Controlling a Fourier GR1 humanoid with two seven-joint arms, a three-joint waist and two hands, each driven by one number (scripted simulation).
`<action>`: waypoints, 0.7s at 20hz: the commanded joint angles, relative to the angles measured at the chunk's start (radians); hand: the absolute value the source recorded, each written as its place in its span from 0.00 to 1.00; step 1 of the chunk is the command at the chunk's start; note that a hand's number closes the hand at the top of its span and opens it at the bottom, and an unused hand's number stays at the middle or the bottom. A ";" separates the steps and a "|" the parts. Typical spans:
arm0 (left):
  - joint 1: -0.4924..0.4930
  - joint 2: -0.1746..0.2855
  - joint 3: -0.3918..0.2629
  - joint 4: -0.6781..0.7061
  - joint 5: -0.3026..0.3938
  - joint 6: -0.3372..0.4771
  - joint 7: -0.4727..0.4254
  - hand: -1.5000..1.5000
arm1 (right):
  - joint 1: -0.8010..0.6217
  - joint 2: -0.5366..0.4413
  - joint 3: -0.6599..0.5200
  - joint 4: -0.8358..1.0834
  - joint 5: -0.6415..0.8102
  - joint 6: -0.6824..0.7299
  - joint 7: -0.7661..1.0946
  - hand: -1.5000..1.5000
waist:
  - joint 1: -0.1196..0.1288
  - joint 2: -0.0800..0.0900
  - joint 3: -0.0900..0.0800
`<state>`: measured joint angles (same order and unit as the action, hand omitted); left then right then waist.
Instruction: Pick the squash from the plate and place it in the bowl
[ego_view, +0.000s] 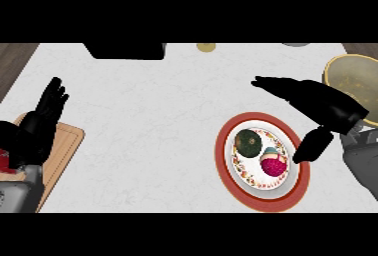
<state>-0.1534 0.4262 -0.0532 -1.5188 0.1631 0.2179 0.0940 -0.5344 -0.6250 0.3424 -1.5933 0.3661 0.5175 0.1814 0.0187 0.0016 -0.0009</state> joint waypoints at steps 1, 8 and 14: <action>0.007 -0.013 0.008 0.010 -0.019 -0.002 -0.018 0.50 | -0.043 0.080 0.090 0.088 0.066 0.057 0.009 0.00 | -0.003 0.001 0.001; -0.034 -0.013 0.047 0.013 -0.025 -0.030 0.014 0.50 | -0.057 0.072 0.100 0.176 0.150 0.180 -0.016 0.00 | -0.013 -0.001 0.001; -0.042 -0.049 0.041 0.034 -0.055 -0.033 0.026 0.50 | -0.040 0.132 0.152 0.200 0.349 0.022 -0.076 0.00 | -0.015 0.000 0.001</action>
<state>-0.1534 0.3894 -0.0137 -1.5171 0.1246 0.1921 0.1025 -0.5703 -0.5178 0.4739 -1.4212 0.6130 0.6170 0.1544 0.0070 0.0010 0.0000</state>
